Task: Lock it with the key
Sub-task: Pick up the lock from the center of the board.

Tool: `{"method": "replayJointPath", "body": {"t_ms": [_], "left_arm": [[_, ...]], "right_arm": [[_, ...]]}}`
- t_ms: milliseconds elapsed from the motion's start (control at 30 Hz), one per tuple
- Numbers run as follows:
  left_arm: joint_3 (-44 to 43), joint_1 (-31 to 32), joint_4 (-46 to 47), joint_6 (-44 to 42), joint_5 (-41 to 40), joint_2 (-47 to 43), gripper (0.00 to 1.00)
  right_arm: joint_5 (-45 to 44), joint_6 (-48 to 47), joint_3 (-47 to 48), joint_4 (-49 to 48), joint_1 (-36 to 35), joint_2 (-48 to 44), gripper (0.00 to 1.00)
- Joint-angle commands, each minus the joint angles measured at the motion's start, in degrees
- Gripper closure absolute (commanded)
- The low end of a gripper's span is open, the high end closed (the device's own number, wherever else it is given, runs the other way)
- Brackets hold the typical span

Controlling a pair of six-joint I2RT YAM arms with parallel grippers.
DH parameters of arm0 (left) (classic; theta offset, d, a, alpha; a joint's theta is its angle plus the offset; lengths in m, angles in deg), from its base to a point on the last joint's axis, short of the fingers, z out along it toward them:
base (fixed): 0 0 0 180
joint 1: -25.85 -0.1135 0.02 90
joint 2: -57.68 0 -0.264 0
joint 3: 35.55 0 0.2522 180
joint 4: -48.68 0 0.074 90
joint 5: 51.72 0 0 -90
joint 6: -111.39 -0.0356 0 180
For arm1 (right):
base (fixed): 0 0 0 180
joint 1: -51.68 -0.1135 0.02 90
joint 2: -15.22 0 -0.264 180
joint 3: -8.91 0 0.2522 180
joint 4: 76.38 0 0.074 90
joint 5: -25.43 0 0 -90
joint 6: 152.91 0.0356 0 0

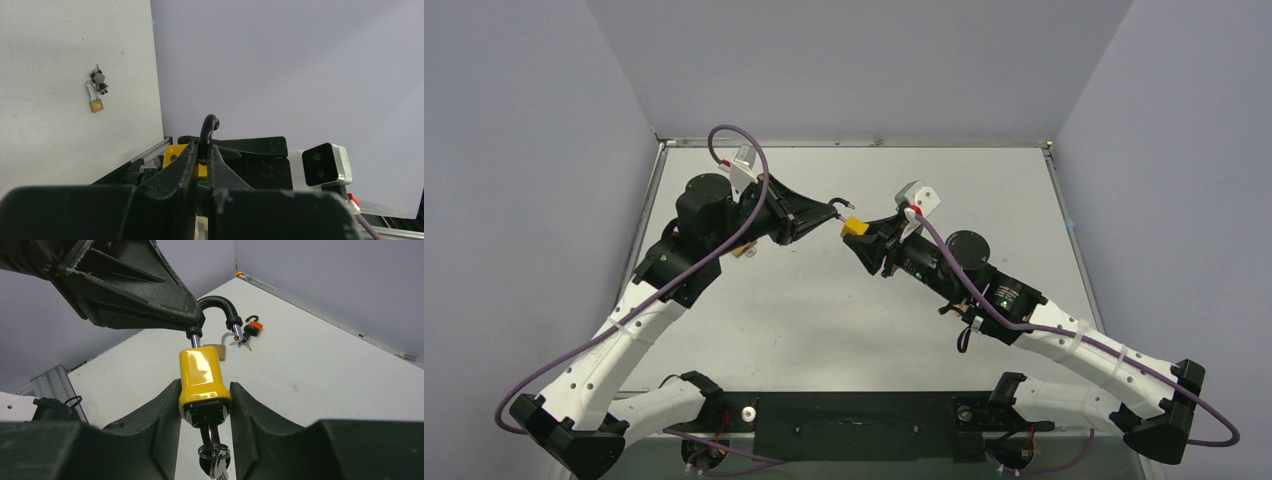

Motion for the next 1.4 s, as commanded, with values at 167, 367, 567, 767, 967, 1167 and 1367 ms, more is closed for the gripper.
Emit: {"method": "replayJointPath", "body": {"t_ms": [167,367,567,767,967,1167,1367], "left_arm": [[-3.7,0.6,5.2,-4.2,0.6,-1.7,0.92],[-12.6,0.6,-7.2,-22.3,-4.8,-0.8,0.65],[-19.6,0.6,-11.7,-42.6,-3.9,1.4,0.61],[-18.5,1.2,-6.7,-54.7,12.4,1.7,0.55],[-15.8,2.5,-0.4,-57.5,22.8,-1.5,0.53],[-13.9,3.0,7.2,-53.7,30.3,-2.0,0.52],[-13.8,3.8,9.6,-52.4,33.2,-1.8,0.52]], "right_arm": [[-3.5,2.3,2.1,-1.1,-0.2,-1.4,1.00],[-1.5,6.7,2.4,3.4,0.9,-3.0,1.00],[8.4,11.8,2.6,7.1,2.7,-5.3,1.00],[23.7,18.7,2.2,7.4,6.5,-8.3,1.00],[34.3,24.4,4.0,6.4,8.6,-10.8,1.00],[40.2,31.6,4.4,-0.6,8.7,-11.2,1.00],[42.5,36.7,5.5,-5.8,8.7,-11.2,1.00]]}}
